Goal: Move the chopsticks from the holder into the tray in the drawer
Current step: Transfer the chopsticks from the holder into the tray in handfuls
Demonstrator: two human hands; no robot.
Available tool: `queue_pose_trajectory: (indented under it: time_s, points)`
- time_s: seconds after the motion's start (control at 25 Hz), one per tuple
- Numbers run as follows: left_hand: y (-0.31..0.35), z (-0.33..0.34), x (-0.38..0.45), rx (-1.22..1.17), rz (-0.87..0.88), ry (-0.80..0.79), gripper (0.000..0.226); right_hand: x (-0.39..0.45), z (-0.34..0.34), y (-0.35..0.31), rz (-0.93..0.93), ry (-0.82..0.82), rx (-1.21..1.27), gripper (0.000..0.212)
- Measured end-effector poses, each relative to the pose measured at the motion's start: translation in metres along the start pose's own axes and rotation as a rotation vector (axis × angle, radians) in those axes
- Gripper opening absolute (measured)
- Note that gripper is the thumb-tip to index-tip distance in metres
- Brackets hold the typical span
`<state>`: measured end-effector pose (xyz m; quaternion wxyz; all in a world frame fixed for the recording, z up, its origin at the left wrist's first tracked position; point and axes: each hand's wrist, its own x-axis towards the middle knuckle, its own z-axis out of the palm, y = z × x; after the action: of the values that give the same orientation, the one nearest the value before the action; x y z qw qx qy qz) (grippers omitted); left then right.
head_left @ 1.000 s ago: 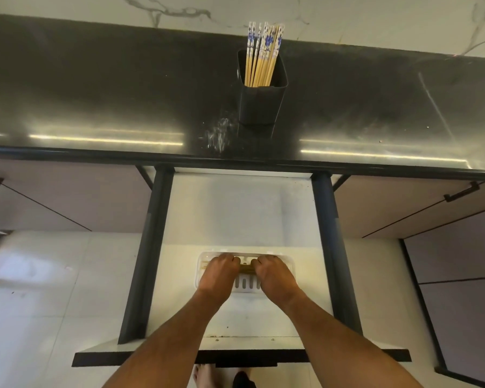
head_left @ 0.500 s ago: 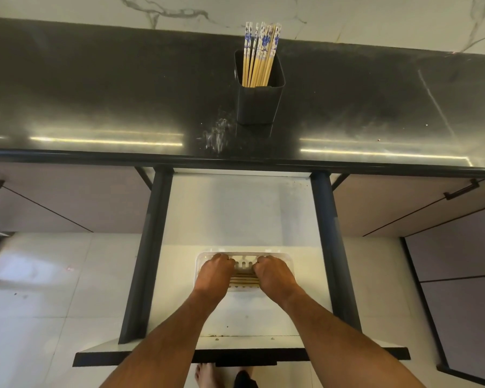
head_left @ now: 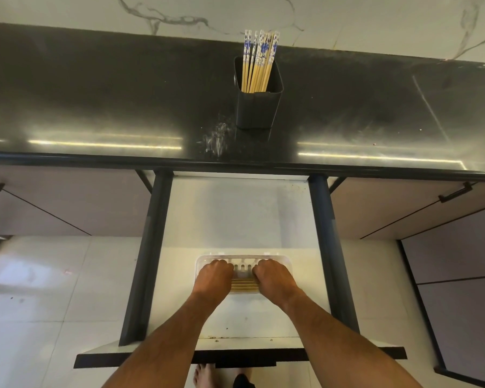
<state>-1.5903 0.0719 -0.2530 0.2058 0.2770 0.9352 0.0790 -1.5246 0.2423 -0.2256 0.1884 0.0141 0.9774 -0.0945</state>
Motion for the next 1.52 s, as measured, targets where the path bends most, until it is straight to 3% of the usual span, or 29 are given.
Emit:
queue_pose_trajectory:
  time_s: [0.28, 0.52, 0.84, 1.12, 1.36, 1.52]
  points:
    - [0.002, 0.000, -0.011, 0.052, 0.094, 0.141, 0.018, -0.009, 0.004, -0.004, -0.029, 0.144, 0.047, 0.022]
    - [0.007, -0.029, -0.027, 0.040, 0.160, 0.269, 0.029, -0.026, -0.023, -0.012, -0.008, 0.253, 0.039, 0.033]
    - [0.020, -0.172, 0.004, 0.006, 0.189, 0.483, 0.032, -0.010, -0.154, -0.018, 0.021, 0.484, -0.012, 0.042]
    - [0.046, -0.304, 0.064, 0.086, 0.252, 0.663, 0.026, 0.036, -0.285, -0.007, -0.034, 0.689, -0.122, 0.027]
    - [0.054, -0.367, 0.137, 0.101, 0.197, 0.681, 0.017, 0.101, -0.356, 0.019, -0.068, 0.748, -0.092, 0.019]
    - [0.053, -0.388, 0.199, 0.124, 0.145, 0.666, 0.024, 0.164, -0.385, 0.039, -0.039, 0.732, 0.069, 0.022]
